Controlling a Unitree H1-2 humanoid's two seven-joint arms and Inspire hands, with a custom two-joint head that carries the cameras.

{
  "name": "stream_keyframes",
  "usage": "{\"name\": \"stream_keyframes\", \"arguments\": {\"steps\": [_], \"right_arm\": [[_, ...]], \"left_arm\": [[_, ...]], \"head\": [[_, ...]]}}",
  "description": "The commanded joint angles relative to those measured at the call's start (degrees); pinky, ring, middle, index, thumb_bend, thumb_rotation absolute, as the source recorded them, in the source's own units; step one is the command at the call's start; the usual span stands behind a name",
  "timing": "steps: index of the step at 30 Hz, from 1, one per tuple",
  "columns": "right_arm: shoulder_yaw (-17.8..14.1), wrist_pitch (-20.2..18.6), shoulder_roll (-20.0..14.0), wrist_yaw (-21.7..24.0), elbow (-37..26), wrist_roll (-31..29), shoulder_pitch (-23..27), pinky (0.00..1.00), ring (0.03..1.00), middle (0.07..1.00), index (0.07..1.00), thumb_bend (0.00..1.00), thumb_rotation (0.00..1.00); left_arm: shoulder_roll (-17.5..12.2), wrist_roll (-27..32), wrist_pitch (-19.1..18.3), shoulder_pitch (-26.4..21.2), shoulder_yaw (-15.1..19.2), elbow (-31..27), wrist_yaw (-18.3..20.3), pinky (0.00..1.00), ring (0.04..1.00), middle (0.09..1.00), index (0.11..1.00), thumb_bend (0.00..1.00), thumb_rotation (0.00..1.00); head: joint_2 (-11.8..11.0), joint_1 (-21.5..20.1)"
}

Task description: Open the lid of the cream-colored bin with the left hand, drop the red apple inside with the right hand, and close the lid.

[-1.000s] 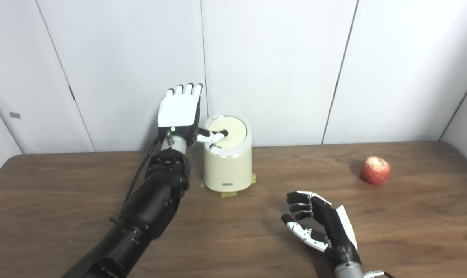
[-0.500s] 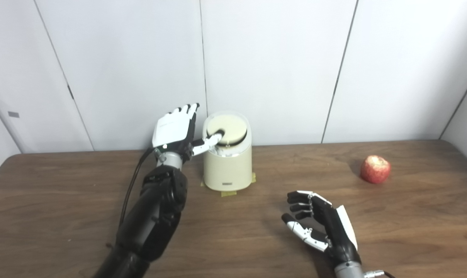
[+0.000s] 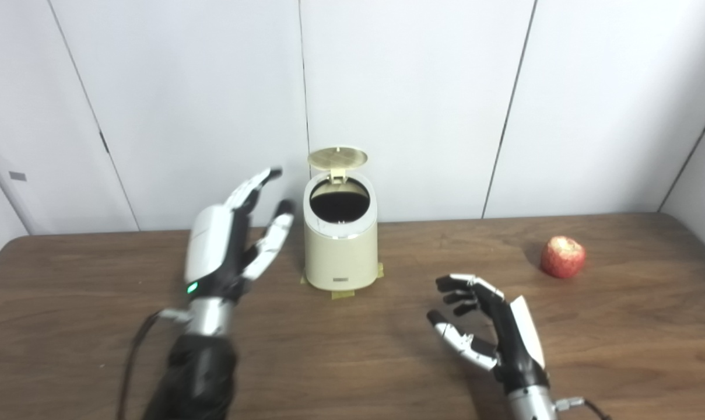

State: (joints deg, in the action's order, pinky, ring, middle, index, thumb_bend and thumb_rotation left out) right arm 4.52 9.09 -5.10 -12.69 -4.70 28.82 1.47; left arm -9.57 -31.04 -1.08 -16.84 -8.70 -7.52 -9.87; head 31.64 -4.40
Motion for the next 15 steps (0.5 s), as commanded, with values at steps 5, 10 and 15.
{"name": "stream_keyframes", "arguments": {"steps": [5,10,15], "right_arm": [[-0.9,2.1,-6.6,1.0,-8.2,7.8,4.6,0.49,0.627,0.709,0.684,0.38,0.34],[-2.4,-2.3,-13.5,8.1,-11.0,10.2,8.5,0.61,0.732,0.771,0.759,0.68,0.39],[-3.6,-13.5,-23.0,22.8,-11.4,15.4,16.6,0.63,0.800,0.868,0.835,0.92,0.45]], "left_arm": [[-0.5,9.1,6.4,9.5,3.3,-7.1,1.7,0.70,0.801,0.815,0.794,0.19,0.66],[-0.5,14.4,8.9,14.8,5.3,-8.0,3.4,0.71,0.804,0.816,0.789,0.19,0.64],[-0.1,17.8,11.6,19.5,7.0,-6.6,4.1,0.75,0.820,0.818,0.793,0.15,0.62]], "head": [[-0.2,0.0],[-0.4,-0.3],[-0.5,-0.6]]}}
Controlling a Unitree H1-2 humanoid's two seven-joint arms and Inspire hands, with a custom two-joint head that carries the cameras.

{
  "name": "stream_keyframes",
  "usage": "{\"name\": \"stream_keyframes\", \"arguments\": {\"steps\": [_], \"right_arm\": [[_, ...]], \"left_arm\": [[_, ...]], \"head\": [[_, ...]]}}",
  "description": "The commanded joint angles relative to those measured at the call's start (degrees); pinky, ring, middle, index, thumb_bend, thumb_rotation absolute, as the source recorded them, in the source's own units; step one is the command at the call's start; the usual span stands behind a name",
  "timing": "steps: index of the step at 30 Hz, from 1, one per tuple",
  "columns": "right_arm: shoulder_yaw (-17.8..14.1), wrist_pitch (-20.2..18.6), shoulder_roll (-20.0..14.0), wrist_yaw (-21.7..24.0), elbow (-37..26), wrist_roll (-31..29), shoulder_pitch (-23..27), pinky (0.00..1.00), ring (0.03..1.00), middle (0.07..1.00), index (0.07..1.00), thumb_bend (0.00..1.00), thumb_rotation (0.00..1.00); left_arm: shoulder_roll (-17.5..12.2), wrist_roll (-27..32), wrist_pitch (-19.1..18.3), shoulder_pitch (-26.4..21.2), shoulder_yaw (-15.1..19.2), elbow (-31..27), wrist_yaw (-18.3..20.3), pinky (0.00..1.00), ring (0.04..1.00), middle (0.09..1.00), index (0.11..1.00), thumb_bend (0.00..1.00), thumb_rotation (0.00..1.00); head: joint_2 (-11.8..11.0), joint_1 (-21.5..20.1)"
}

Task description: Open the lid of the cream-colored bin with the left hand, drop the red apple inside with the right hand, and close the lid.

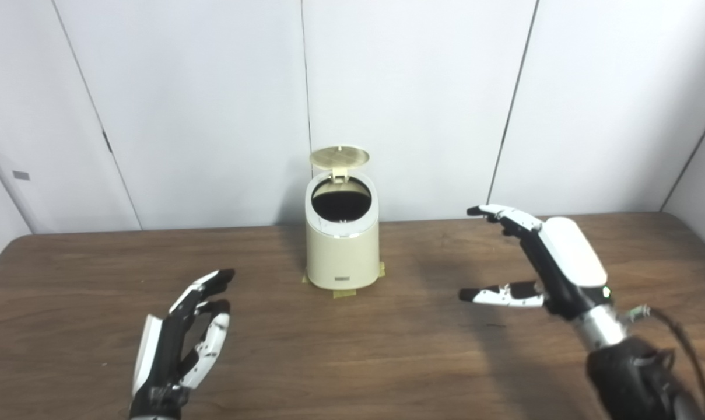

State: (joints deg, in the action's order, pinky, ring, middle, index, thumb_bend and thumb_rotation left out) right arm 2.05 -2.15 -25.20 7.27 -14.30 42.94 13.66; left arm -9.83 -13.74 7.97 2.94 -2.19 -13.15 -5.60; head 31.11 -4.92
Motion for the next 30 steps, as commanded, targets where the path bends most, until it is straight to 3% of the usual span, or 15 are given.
{"name": "stream_keyframes", "arguments": {"steps": [1,3,7,12,17,24,28,30], "right_arm": [[-1.0,-3.8,-4.0,5.0,-1.7,1.8,5.6,0.64,0.817,0.884,0.831,0.94,0.43],[-0.1,-7.9,-7.2,11.1,-0.3,4.0,9.4,0.67,0.850,0.908,0.834,0.97,0.39],[1.6,-11.7,-11.2,17.4,3.0,6.2,14.5,0.73,0.892,0.919,0.827,1.00,0.31],[6.4,-13.1,-15.2,22.9,12.0,10.9,21.2,0.62,0.884,0.914,0.823,1.00,0.29],[9.6,-11.6,-16.6,22.7,20.7,11.8,24.9,0.60,0.877,0.925,0.814,1.00,0.29],[12.2,-9.6,-15.9,21.9,31.6,9.9,28.5,0.67,0.887,0.918,0.810,1.00,0.32],[14.9,-9.7,-15.0,23.2,35.4,9.7,30.0,0.69,0.880,0.924,0.808,1.00,0.31],[15.5,-10.6,-14.6,23.9,35.5,9.2,30.0,0.65,0.863,0.921,0.814,0.99,0.27]], "left_arm": [[0.3,0.5,2.9,0.2,0.6,-0.8,-0.2,0.75,0.820,0.820,0.793,0.14,0.60],[0.6,0.6,3.0,1.1,0.9,-0.6,-0.1,0.74,0.817,0.820,0.792,0.14,0.57],[1.0,0.7,3.6,1.4,1.2,-0.1,0.1,0.74,0.819,0.819,0.789,0.15,0.56],[1.4,1.5,3.8,1.6,1.1,0.0,0.9,0.76,0.827,0.829,0.790,0.17,0.58],[1.3,0.9,3.0,1.7,0.9,-0.7,1.5,0.76,0.830,0.832,0.801,0.18,0.61],[1.5,0.1,3.1,1.5,1.0,-0.7,1.5,0.76,0.824,0.826,0.799,0.18,0.58],[1.8,0.2,2.5,1.4,1.2,-1.2,1.6,0.75,0.825,0.826,0.797,0.18,0.57],[2.0,0.5,2.3,1.6,1.3,-1.5,1.7,0.76,0.827,0.828,0.797,0.19,0.57]], "head": [[0.0,0.0],[0.0,0.0],[0.1,0.3],[0.6,0.5],[0.8,0.4],[1.0,0.8],[0.9,1.0],[1.0,1.3]]}}
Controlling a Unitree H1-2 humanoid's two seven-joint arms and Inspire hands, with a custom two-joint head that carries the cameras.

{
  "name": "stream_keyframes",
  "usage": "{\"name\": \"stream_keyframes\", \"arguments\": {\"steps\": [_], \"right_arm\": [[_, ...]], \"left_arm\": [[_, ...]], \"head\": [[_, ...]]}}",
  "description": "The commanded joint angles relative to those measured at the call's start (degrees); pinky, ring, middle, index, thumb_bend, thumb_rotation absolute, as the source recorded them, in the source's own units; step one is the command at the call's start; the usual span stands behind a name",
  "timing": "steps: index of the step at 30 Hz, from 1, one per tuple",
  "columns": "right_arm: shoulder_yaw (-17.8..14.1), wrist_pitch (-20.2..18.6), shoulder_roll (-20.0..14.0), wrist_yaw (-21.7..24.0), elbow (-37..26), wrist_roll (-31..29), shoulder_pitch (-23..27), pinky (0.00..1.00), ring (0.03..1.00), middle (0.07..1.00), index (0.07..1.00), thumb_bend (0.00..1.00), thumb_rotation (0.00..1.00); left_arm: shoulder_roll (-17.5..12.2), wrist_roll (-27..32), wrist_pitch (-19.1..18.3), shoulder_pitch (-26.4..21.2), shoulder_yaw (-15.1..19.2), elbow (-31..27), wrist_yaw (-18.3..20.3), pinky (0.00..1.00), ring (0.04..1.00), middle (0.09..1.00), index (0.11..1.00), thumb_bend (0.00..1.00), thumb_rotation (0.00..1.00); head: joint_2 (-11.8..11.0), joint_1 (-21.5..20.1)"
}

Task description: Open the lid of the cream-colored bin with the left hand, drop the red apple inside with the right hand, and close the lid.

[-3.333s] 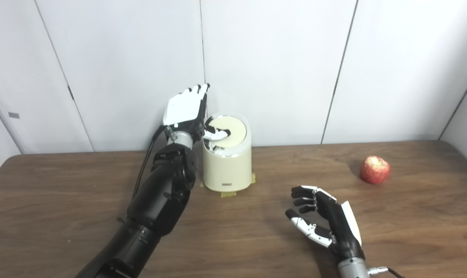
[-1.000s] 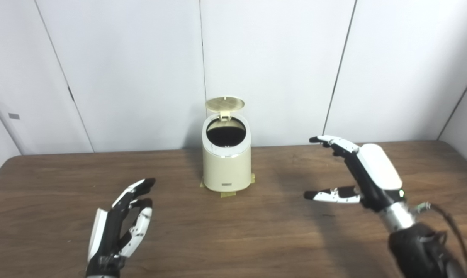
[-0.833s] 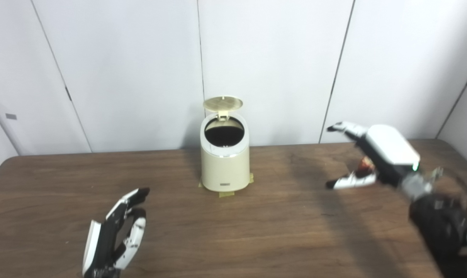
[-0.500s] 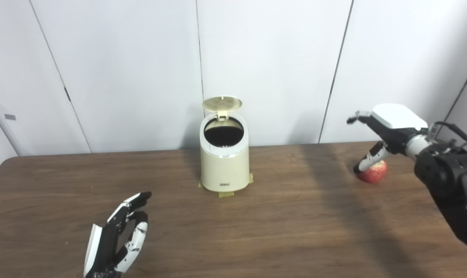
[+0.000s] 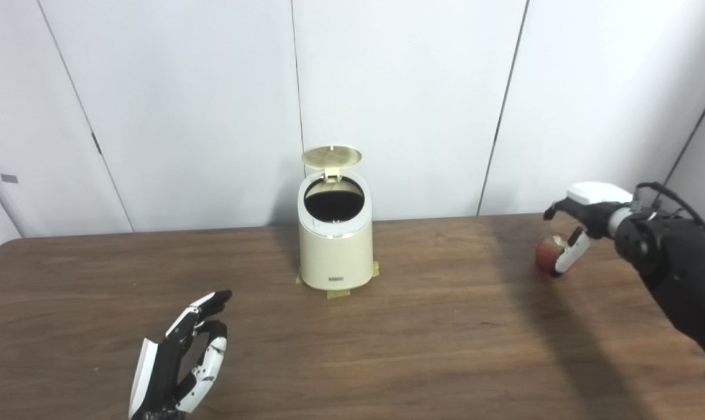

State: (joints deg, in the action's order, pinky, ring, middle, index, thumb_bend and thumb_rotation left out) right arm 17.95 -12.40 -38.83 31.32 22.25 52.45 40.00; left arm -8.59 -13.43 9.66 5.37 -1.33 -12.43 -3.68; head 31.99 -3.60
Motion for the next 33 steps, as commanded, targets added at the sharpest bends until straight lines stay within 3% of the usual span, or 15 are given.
{"name": "stream_keyframes", "arguments": {"steps": [1,10,13,18,21,24,28,33], "right_arm": [[-0.3,-0.8,-0.9,0.0,-1.3,-0.5,3.5,0.65,0.857,0.920,0.815,0.99,0.25],[1.9,2.4,-0.5,-2.7,2.9,-2.0,3.7,0.68,0.870,0.907,0.827,0.96,0.27],[2.3,1.3,-0.1,-2.2,2.8,-2.2,3.7,0.66,0.868,0.918,0.826,0.96,0.28],[2.9,-0.2,0.6,-1.7,3.6,-1.9,3.7,0.72,0.898,0.943,0.835,0.95,0.27],[3.9,-0.4,0.6,-1.2,4.3,-1.3,4.0,0.68,0.849,0.927,0.842,0.95,0.30],[3.7,-0.2,0.8,-1.7,5.8,-2.2,4.1,0.65,0.802,0.917,0.842,0.95,0.27],[3.7,1.1,0.7,-4.0,7.6,-2.9,3.7,0.67,0.840,0.910,0.823,0.97,0.25],[4.9,2.6,0.2,-6.2,7.0,-2.0,2.9,0.63,0.793,0.867,0.793,0.92,0.18]], "left_arm": [[0.9,0.2,0.4,-0.8,0.5,-2.3,-0.2,0.76,0.828,0.828,0.796,0.19,0.58],[0.9,-0.6,0.2,-0.5,0.6,-3.1,-0.3,0.75,0.826,0.826,0.797,0.19,0.61],[0.9,-1.0,0.0,-0.5,0.7,-3.4,-0.4,0.75,0.825,0.825,0.796,0.19,0.62],[1.0,-1.4,0.1,-0.2,0.7,-3.6,-0.4,0.74,0.815,0.819,0.793,0.18,0.61],[1.1,-1.3,0.0,0.0,0.8,-3.8,-0.4,0.74,0.817,0.818,0.791,0.18,0.61],[1.1,-1.1,-0.2,0.2,0.9,-4.3,-0.4,0.74,0.815,0.818,0.789,0.19,0.60],[1.0,-1.3,-0.3,0.5,1.0,-4.6,-0.4,0.74,0.813,0.818,0.789,0.19,0.60],[0.9,-1.5,0.1,0.5,1.2,-4.4,-0.5,0.72,0.808,0.815,0.785,0.19,0.60]], "head": [[0.1,0.0],[0.4,0.5],[0.4,0.5],[0.6,0.8],[0.8,1.0],[0.9,1.1],[1.1,1.3],[1.2,1.4]]}}
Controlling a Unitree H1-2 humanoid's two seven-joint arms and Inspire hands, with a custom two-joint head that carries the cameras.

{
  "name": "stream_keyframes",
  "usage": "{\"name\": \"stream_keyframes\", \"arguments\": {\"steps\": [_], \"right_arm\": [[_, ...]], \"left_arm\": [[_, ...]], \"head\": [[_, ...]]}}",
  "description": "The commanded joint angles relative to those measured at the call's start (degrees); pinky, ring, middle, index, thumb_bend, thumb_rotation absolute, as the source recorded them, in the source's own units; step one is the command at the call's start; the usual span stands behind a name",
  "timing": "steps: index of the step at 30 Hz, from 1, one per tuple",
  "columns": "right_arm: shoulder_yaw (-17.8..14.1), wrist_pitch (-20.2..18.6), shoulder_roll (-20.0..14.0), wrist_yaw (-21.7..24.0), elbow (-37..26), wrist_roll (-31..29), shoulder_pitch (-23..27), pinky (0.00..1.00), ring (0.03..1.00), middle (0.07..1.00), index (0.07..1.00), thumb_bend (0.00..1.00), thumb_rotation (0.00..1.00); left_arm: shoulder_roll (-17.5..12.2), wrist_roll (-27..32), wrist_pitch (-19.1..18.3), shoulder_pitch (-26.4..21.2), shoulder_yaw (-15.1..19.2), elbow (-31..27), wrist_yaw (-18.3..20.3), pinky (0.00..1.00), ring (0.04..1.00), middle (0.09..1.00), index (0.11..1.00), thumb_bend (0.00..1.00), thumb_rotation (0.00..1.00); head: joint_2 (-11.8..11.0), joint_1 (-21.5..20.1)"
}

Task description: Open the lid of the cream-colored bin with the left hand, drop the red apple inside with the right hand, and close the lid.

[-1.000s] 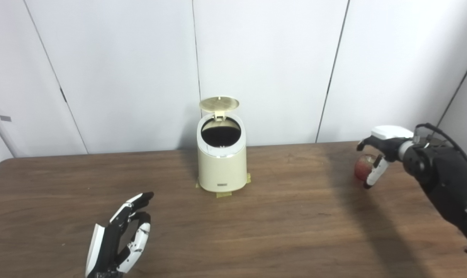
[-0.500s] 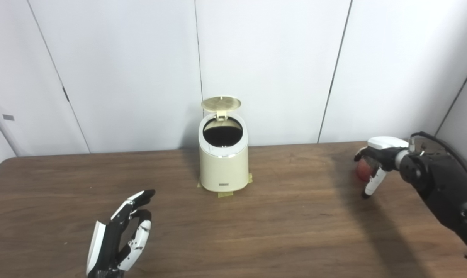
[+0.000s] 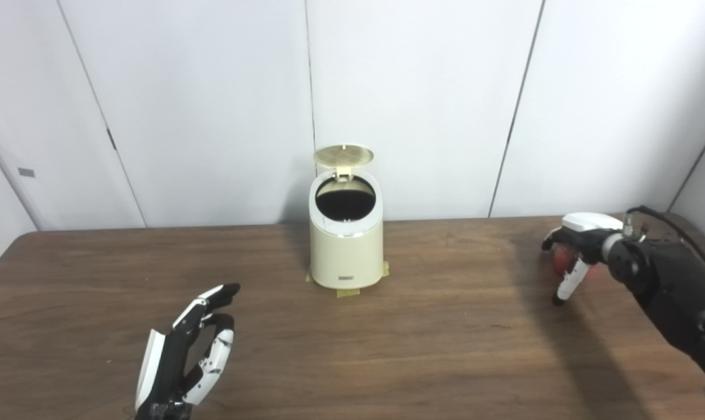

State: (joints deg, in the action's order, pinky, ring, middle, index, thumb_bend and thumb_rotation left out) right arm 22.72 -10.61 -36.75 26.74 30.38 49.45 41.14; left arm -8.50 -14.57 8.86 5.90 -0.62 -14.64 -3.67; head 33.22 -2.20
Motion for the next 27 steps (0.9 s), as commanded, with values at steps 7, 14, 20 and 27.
{"name": "stream_keyframes", "arguments": {"steps": [7,14,20,27], "right_arm": [[4.5,1.6,-2.6,-5.6,0.5,5.9,2.5,0.41,0.523,0.564,0.578,0.65,0.00],[3.0,3.3,-1.8,-16.3,2.3,4.5,1.1,0.32,0.390,0.480,0.529,0.52,0.00],[2.9,4.0,-2.6,-16.2,-3.0,4.7,-0.2,0.36,0.390,0.509,0.524,0.51,0.00],[0.7,8.9,-2.9,-14.7,-13.8,0.9,-2.4,0.44,0.455,0.540,0.451,0.52,0.00]], "left_arm": [[0.9,0.1,1.5,-0.1,0.5,-1.8,-0.7,0.72,0.804,0.811,0.780,0.20,0.60],[0.9,-0.3,1.2,-0.1,0.4,-1.9,-0.5,0.72,0.804,0.812,0.781,0.20,0.62],[0.8,0.5,1.7,-0.2,0.3,-1.5,-0.4,0.72,0.806,0.813,0.780,0.19,0.58],[0.7,0.7,1.7,-0.3,0.4,-1.0,-0.3,0.72,0.807,0.814,0.781,0.20,0.58]], "head": [[0.0,-0.1],[-0.1,-0.3],[-0.2,-0.5],[-0.1,-0.6]]}}
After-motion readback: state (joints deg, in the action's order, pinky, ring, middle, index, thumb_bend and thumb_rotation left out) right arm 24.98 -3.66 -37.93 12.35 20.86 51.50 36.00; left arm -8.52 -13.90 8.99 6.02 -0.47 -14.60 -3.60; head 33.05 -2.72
